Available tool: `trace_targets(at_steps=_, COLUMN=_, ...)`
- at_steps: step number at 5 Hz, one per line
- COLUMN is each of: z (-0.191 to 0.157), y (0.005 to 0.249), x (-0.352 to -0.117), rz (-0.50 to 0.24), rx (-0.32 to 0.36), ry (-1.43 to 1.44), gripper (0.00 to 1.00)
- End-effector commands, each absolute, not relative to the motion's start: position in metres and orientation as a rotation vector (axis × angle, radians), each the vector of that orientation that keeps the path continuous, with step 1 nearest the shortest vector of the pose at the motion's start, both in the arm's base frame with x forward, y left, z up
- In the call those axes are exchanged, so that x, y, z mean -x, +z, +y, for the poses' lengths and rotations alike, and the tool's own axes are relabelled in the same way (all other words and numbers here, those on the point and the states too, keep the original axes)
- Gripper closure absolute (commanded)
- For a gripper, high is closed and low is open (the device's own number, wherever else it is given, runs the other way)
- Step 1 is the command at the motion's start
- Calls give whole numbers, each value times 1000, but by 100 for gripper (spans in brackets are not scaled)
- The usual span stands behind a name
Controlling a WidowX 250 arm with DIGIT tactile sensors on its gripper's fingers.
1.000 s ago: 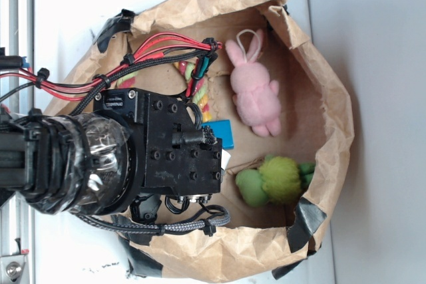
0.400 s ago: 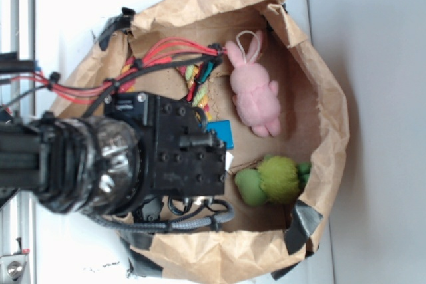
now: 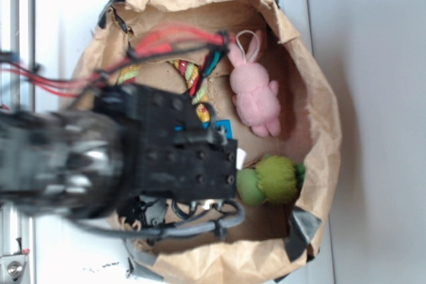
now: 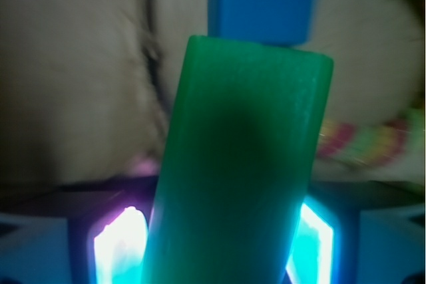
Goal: Grab the green block.
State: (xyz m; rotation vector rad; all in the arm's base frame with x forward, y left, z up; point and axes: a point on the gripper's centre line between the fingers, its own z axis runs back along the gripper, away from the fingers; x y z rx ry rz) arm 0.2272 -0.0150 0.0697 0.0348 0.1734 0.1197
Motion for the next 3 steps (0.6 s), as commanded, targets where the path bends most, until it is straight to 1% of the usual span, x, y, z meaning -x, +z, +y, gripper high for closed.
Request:
trace_targets(at_steps=1, z=-5, y=146, x=-228, rz=48, rx=-7, ry=184, gripper=100)
trace_targets(at_steps=2, z=4, y=153, x=-225, rz=-48, rx=-16, ry=199, gripper=100)
trace_targets(at_steps=3, z=12, y=149, x=-225, rz=-178, rx=-37, ry=210, gripper=100)
